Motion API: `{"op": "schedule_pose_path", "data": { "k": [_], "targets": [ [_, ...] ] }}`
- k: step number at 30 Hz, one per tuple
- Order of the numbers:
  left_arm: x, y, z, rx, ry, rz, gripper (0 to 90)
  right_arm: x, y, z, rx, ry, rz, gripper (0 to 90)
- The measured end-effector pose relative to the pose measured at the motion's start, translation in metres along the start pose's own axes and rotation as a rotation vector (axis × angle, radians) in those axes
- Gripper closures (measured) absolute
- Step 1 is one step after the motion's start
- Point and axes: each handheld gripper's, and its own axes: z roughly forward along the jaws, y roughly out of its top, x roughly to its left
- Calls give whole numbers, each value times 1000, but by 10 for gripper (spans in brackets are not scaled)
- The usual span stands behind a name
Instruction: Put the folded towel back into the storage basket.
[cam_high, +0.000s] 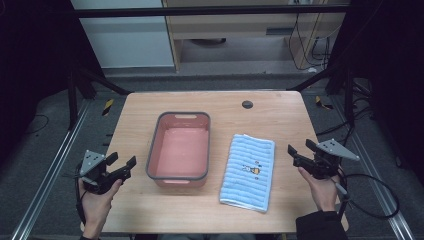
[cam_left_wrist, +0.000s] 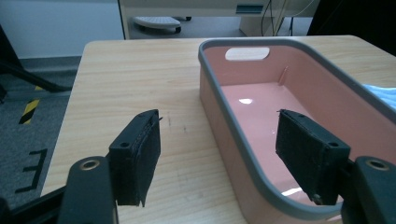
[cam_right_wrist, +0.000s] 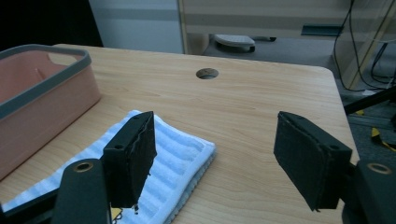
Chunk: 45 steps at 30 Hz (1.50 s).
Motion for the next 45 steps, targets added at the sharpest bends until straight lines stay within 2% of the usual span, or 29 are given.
{"op": "schedule_pose_path", "data": {
  "k": [5, 13, 16, 24, 29, 34, 37, 42, 45],
  "targets": [
    [-8, 8, 3, -1, -18, 22, 297, 3, 3, 3, 5, 13, -1, 291],
    [-21, 20, 2, -29, -40, 33, 298, 7, 16, 6, -8, 32, -2, 286],
    [-28, 24, 3, -36, -50, 45, 314, 11, 26, 7, -4, 29, -32, 292],
    [-53, 31, 7, -47, -91, 77, 348, 18, 42, 12, 9, 36, -62, 293],
    [-69, 35, 11, -55, -118, 92, 358, 19, 47, 15, 10, 37, -63, 287],
    [-88, 35, 19, -46, -146, 109, 359, 19, 49, 20, 13, 18, -67, 283],
    [-95, 34, 22, -44, -160, 113, 361, 18, 50, 21, 13, 17, -67, 284],
    [-114, 30, 30, -26, -192, 136, 362, 17, 49, 26, 33, 14, -73, 276],
    [-124, 29, 34, -22, -196, 161, 359, 16, 48, 29, 39, 10, -70, 274]
  ]
}}
